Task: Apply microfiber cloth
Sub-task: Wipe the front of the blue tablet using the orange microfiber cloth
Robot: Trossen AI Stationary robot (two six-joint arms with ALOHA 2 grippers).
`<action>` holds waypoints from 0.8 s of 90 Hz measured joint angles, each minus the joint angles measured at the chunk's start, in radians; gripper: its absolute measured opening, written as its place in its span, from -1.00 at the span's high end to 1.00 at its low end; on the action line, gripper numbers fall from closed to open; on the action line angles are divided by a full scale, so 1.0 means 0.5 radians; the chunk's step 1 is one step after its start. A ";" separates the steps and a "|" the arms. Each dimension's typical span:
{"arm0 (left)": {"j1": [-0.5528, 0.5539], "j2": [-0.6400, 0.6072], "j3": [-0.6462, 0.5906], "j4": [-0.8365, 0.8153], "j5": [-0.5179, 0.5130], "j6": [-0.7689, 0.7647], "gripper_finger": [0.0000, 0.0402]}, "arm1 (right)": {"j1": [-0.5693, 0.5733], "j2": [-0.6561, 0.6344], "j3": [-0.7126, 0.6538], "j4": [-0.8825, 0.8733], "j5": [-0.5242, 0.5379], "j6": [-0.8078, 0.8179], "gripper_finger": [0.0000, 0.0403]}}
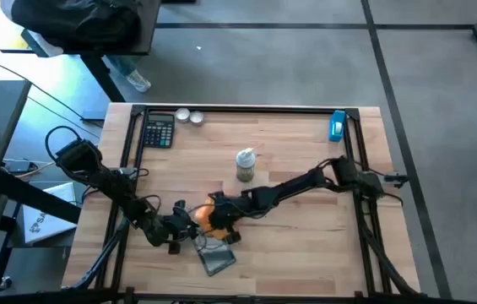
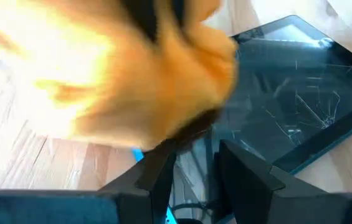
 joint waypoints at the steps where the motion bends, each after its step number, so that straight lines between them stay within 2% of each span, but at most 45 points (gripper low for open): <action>1: 0.000 0.000 0.000 0.000 0.000 0.000 0.43 | 0.008 0.002 0.000 0.001 -0.006 0.013 1.00; 18: 0.001 0.000 0.001 0.001 0.002 -0.001 0.43 | 0.154 0.020 0.003 -0.035 -0.249 0.197 1.00; 27: 0.000 0.000 0.001 0.001 0.001 0.000 0.43 | 0.247 0.021 0.003 -0.012 -0.472 0.203 1.00; 34: 0.001 0.000 0.001 0.001 0.001 0.016 0.43 | 0.303 0.021 0.003 -0.001 -0.540 0.202 1.00; 53: 0.001 0.000 -0.001 0.017 -0.001 0.048 0.43 | 0.265 0.021 0.003 0.024 -0.179 0.179 1.00; 72: 0.001 0.000 -0.001 0.027 0.004 0.051 0.43 | 0.074 0.021 0.003 0.001 0.139 0.000 1.00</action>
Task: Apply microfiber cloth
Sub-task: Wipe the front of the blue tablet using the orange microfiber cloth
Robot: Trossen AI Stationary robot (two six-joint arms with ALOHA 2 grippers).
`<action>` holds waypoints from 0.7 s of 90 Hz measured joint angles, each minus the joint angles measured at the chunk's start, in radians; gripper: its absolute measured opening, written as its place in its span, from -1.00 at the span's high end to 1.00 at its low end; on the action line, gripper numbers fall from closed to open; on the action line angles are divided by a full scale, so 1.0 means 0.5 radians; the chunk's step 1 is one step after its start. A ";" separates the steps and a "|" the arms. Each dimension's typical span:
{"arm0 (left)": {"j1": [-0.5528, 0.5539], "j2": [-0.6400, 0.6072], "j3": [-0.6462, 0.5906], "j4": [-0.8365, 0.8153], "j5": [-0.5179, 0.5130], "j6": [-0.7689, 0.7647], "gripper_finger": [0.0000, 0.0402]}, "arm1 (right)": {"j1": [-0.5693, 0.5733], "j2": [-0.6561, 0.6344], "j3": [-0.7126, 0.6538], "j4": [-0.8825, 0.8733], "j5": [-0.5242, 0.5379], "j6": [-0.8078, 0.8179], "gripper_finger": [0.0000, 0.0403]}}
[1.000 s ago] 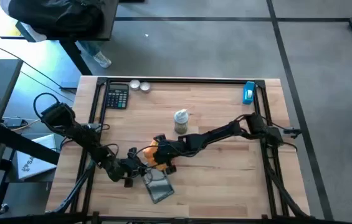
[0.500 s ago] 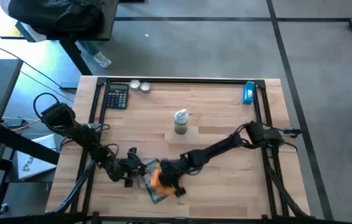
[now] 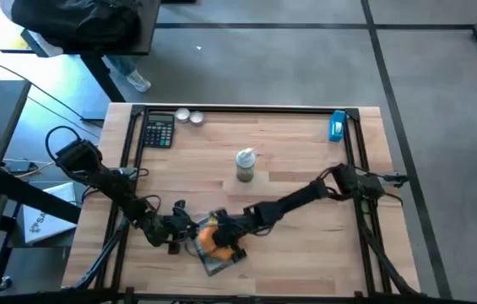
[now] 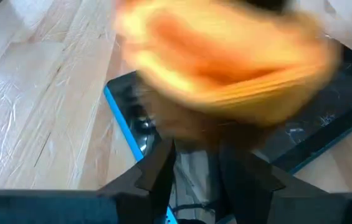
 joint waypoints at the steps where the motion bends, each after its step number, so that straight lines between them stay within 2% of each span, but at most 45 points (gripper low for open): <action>1: 0.000 0.000 0.000 0.000 0.000 0.001 0.43 | -0.014 0.000 0.000 -0.002 0.021 -0.014 1.00; 9: 0.003 0.000 0.001 0.002 -0.004 0.002 0.43 | -0.115 0.000 0.000 0.001 0.134 -0.069 1.00; 17: 0.003 -0.001 0.001 0.002 -0.010 0.002 0.43 | -0.213 0.000 0.000 0.007 0.145 -0.072 1.00; 32: 0.003 -0.001 0.001 0.002 -0.008 0.002 0.43 | -0.322 0.001 -0.001 -0.005 -0.038 -0.060 1.00; 50: 0.002 -0.001 0.002 0.002 0.000 -0.031 0.43 | -0.213 0.001 -0.001 -0.007 -0.248 -0.070 1.00; 63: 0.002 -0.002 0.002 0.002 0.004 -0.051 0.43 | -0.038 0.001 -0.001 -0.010 -0.286 -0.066 1.00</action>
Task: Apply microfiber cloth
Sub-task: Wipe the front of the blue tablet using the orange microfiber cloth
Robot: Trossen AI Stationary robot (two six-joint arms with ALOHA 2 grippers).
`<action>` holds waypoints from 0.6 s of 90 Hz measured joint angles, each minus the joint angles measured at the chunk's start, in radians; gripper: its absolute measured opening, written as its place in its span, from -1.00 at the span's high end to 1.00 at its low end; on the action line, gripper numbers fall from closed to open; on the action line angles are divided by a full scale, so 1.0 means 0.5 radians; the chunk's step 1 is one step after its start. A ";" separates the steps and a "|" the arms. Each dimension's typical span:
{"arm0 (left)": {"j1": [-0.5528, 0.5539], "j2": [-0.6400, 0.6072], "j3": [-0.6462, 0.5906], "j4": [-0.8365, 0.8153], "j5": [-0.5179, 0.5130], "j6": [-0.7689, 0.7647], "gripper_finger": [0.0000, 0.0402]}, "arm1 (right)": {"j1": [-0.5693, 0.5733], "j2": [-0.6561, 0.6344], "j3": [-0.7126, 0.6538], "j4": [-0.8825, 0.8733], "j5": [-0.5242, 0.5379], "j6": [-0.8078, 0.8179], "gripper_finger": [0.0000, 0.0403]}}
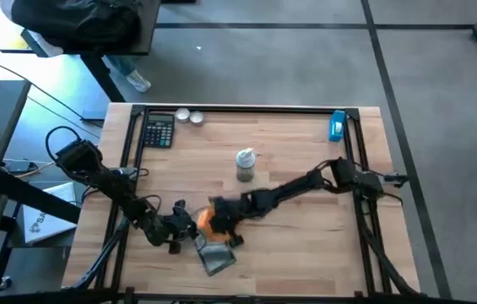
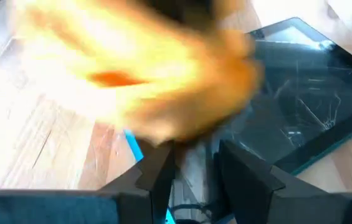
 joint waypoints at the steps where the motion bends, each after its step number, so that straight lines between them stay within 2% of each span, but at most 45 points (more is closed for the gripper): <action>1: 0.000 0.000 0.000 0.000 0.001 0.000 0.43 | 0.015 0.000 0.000 0.000 -0.001 0.006 1.00; 35: 0.003 0.000 0.000 -0.006 -0.006 -0.013 0.43 | 0.394 -0.001 0.001 -0.040 -0.025 0.333 1.00; 54: 0.019 0.000 0.000 0.005 -0.011 -0.003 0.43 | 0.447 -0.001 -0.001 0.088 0.118 0.353 1.00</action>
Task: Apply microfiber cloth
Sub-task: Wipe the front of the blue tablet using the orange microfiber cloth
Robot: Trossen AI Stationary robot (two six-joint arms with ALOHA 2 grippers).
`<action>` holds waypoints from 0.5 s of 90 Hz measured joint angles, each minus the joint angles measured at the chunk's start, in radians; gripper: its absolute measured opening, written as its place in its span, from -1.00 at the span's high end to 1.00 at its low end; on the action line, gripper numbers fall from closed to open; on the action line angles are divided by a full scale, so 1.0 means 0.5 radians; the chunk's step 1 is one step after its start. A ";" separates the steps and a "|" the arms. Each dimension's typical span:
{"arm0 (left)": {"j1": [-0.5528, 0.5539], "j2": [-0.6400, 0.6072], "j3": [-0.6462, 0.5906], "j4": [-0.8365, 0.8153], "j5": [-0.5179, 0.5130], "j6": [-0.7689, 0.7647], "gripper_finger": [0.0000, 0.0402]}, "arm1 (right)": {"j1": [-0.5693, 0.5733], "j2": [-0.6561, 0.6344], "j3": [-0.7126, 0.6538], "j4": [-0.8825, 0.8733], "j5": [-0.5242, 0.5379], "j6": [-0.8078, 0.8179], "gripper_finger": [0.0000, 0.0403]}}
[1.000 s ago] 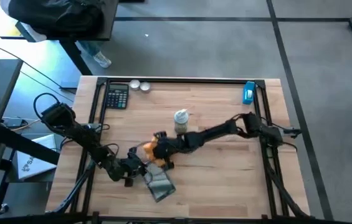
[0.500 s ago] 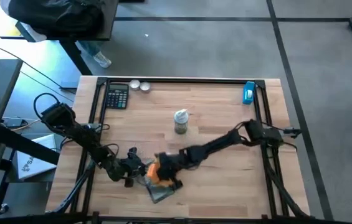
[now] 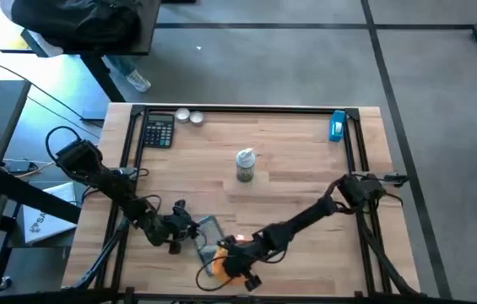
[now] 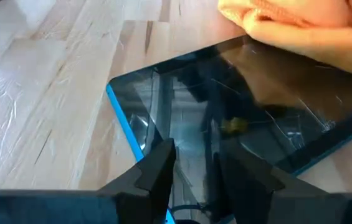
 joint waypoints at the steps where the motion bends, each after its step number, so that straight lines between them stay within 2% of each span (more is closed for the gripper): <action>1: 0.004 0.000 0.000 0.000 0.000 0.003 0.43 | -0.001 0.000 0.000 0.014 0.006 -0.008 1.00; 14: 0.043 -0.103 0.068 -0.109 0.061 0.212 0.43 | -0.012 0.000 0.000 0.122 0.118 -0.127 1.00; 26: 0.055 -0.407 0.280 -0.578 0.131 0.320 0.43 | -0.036 0.013 0.001 0.174 0.139 -0.171 1.00; 36: 0.016 -0.630 0.463 -1.049 0.163 0.190 0.43 | -0.051 0.047 0.001 0.163 0.139 -0.158 1.00; 45: -0.092 -0.744 0.533 -1.108 0.286 -0.065 0.43 | -0.051 0.068 0.001 0.166 0.147 -0.145 1.00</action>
